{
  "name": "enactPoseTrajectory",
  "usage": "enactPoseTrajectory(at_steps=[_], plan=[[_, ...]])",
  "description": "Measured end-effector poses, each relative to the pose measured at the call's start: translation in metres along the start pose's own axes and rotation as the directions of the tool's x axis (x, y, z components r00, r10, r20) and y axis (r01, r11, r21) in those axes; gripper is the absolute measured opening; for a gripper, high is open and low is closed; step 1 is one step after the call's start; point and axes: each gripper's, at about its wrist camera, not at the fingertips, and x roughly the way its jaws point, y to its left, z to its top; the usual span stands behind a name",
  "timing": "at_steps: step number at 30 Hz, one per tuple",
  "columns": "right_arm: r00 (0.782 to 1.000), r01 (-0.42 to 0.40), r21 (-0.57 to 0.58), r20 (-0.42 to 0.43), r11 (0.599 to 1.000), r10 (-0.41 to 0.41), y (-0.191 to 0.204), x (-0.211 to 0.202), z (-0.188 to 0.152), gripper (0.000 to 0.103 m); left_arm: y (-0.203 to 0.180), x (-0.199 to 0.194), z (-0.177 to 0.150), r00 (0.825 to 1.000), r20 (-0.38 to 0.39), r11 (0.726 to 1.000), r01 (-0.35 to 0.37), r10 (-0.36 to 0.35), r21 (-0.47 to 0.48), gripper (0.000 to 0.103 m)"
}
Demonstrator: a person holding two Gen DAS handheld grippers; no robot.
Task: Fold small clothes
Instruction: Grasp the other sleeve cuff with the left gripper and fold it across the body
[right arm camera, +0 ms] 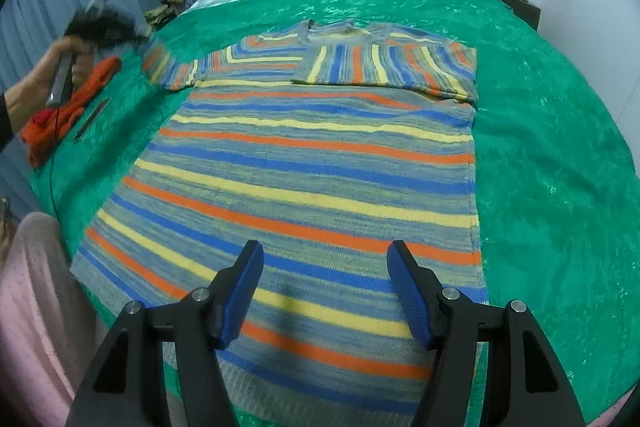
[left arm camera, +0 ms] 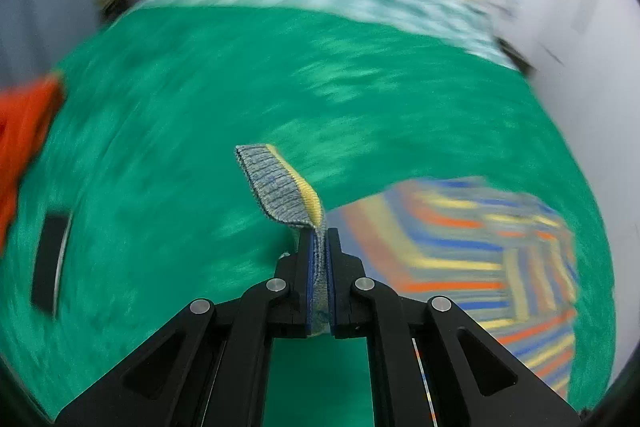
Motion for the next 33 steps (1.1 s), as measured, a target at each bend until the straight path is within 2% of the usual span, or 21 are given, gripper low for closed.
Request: enactPoseTrajectory(at_steps=[3, 5, 7, 8, 9, 10, 13, 15, 16, 18, 20, 22, 23, 24, 26, 28, 29, 31, 33], plan=[[1.000, -0.011, 0.014, 0.001, 1.000, 0.011, -0.005, -0.001, 0.000, 0.064, -0.097, -0.015, 0.003, 0.995, 0.031, 0.979, 0.090, -0.097, 0.183, 0.004], [1.000, -0.013, 0.025, 0.005, 1.000, 0.013, -0.008, -0.002, 0.000, 0.064, -0.145, -0.010, -0.004, 0.987, 0.010, 0.955, 0.150, -0.158, 0.256, 0.005], [1.000, -0.009, 0.032, 0.013, 0.999, 0.009, -0.013, -0.004, 0.000, 0.064, -0.193, 0.008, -0.019, 0.980, -0.039, 0.930, 0.198, -0.196, 0.308, 0.013], [1.000, -0.003, 0.037, 0.018, 0.999, 0.002, -0.015, -0.006, 0.000, 0.064, -0.205, 0.018, -0.025, 0.974, -0.080, 0.923, 0.224, -0.209, 0.314, 0.040], [1.000, 0.001, 0.043, 0.021, 0.999, -0.002, -0.018, -0.007, 0.000, 0.064, -0.218, 0.032, -0.033, 0.967, -0.144, 0.918, 0.244, -0.208, 0.313, 0.072], [1.000, 0.003, 0.051, 0.023, 0.999, -0.005, -0.021, -0.008, 0.000, 0.064, -0.222, 0.040, -0.037, 0.966, -0.170, 0.921, 0.239, -0.194, 0.308, 0.078], [0.999, 0.011, 0.103, 0.039, 0.995, -0.015, -0.036, -0.015, -0.001, 0.064, -0.211, 0.045, -0.049, 0.966, -0.162, 0.934, 0.240, -0.202, 0.265, 0.078], [0.999, 0.018, 0.144, 0.045, 0.989, -0.025, -0.049, -0.018, -0.001, 0.064, -0.179, 0.045, -0.049, 0.970, -0.146, 0.956, 0.221, -0.195, 0.191, 0.078], [0.999, 0.023, 0.161, 0.042, 0.987, -0.030, -0.055, -0.018, -0.001, 0.064, -0.165, 0.046, -0.048, 0.976, -0.134, 0.968, 0.190, -0.169, 0.162, 0.078], [0.999, 0.022, 0.186, 0.033, 0.982, -0.029, -0.064, -0.016, 0.002, 0.064, -0.130, 0.051, -0.052, 0.992, -0.113, 0.992, 0.072, -0.060, 0.103, 0.081], [1.000, 0.009, 0.199, 0.021, 0.980, -0.014, -0.070, -0.012, 0.010, 0.064, -0.104, 0.063, -0.061, 0.993, -0.114, 0.996, -0.021, 0.031, 0.091, 0.081], [1.000, -0.015, 0.188, 0.014, 0.982, 0.013, -0.071, -0.007, 0.026, 0.064, -0.086, 0.087, -0.078, 0.977, -0.149, 0.983, -0.130, 0.149, 0.130, 0.080], [0.999, -0.031, 0.168, 0.014, 0.985, 0.029, -0.069, -0.005, 0.039, 0.064, -0.077, 0.103, -0.090, 0.955, -0.192, 0.966, -0.194, 0.227, 0.172, 0.074], [0.999, -0.042, 0.142, 0.010, 0.989, 0.041, -0.067, -0.001, 0.055, 0.064, -0.069, 0.113, -0.099, 0.937, -0.221, 0.953, -0.230, 0.272, 0.198, 0.070], [0.997, -0.066, 0.124, -0.020, 0.990, 0.069, -0.068, 0.009, 0.086, 0.064, -0.053, 0.107, -0.108, 0.955, -0.202, 0.972, -0.192, 0.217, 0.137, 0.073], [0.995, -0.088, 0.141, -0.036, 0.986, 0.094, -0.073, 0.023, 0.119, 0.064, -0.045, 0.098, -0.106, 0.959, -0.217, 0.982, -0.173, 0.185, 0.071, 0.074], [0.991, -0.114, 0.162, -0.046, 0.980, 0.123, -0.077, 0.033, 0.136, 0.064, -0.044, 0.088, -0.103, 0.967, -0.200, 0.988, -0.150, 0.155, 0.043, 0.074], [0.980, -0.161, 0.233, -0.079, 0.959, 0.184, -0.084, 0.063, 0.169, 0.061, -0.050, 0.068, -0.094, 0.987, -0.112, 0.994, -0.110, 0.111, 0.012, 0.074], [0.965, -0.219, 0.275, -0.077, 0.936, 0.249, -0.084, 0.090, 0.195, 0.052, -0.057, 0.058, -0.088, 0.997, -0.055, 0.998, -0.055, 0.055, 0.007, 0.077]])
